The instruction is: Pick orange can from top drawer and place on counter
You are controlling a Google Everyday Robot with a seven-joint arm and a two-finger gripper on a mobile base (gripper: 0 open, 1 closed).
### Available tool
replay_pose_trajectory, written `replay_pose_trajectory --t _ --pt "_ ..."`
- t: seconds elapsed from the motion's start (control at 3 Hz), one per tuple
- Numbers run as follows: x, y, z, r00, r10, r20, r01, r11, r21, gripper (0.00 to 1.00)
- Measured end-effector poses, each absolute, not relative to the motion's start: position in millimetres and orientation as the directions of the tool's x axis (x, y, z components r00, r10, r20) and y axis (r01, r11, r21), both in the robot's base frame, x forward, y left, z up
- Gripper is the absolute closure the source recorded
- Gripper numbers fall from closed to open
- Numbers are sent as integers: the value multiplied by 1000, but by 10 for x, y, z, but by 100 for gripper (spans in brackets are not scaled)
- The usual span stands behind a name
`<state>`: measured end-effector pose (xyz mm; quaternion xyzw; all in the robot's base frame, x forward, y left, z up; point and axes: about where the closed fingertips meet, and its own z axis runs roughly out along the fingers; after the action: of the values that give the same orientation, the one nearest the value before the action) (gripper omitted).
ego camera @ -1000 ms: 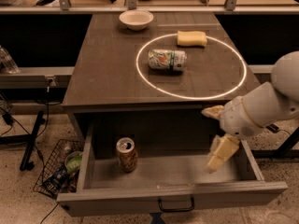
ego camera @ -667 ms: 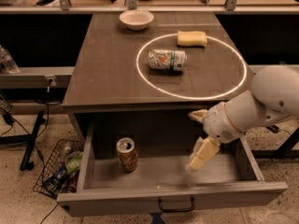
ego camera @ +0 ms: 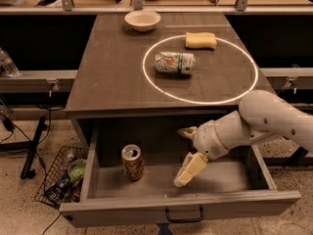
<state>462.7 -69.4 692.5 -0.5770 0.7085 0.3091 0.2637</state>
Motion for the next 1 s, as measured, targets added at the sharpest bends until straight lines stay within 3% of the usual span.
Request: replay_pose_trajectory --t 1.0 --pt "4646 78 6696 -159 -440 -884 -986 113 121 0"
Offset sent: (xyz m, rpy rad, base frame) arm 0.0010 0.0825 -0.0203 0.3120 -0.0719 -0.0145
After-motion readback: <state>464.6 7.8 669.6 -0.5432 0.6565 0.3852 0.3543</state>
